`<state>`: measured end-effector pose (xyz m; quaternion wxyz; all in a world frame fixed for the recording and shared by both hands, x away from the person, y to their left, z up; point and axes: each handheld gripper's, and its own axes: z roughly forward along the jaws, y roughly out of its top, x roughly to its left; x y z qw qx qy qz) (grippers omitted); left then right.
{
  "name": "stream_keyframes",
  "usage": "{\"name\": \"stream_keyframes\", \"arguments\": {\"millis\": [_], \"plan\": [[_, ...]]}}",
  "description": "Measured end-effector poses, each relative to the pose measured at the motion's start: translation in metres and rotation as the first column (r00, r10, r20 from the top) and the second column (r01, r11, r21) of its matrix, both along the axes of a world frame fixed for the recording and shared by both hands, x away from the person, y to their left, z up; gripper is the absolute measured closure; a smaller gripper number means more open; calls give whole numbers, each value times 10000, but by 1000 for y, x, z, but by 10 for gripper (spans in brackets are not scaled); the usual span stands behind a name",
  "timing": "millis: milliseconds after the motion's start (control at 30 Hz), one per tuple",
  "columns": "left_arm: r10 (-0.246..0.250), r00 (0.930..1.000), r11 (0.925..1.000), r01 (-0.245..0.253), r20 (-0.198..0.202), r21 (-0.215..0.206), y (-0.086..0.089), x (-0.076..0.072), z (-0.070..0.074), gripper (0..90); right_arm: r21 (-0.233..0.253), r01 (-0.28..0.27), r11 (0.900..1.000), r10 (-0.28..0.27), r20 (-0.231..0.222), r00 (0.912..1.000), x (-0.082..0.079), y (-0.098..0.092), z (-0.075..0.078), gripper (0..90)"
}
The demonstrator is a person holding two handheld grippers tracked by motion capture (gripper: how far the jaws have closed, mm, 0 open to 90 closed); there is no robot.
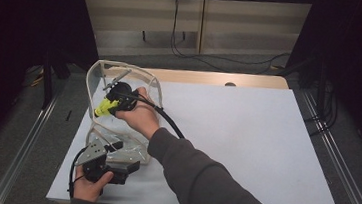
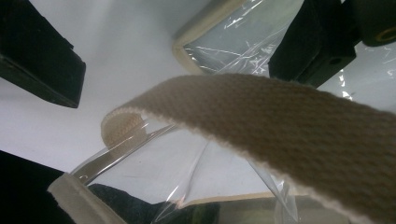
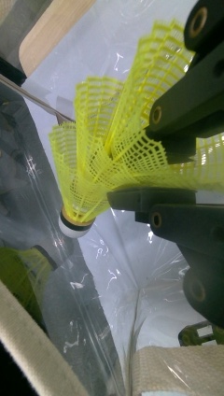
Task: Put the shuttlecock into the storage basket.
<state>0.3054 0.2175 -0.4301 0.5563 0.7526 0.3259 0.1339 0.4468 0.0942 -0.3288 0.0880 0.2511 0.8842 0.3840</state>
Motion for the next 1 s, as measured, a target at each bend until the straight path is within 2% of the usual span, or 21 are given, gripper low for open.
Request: {"name": "stream_keyframes", "arguments": {"millis": [1000], "plan": [[72, 10000, 10000, -72, -2, 40, 0, 0, 0, 37, -75, -111, 9999, 110, -161, 9998, 2, 3, -9, 783]]}}
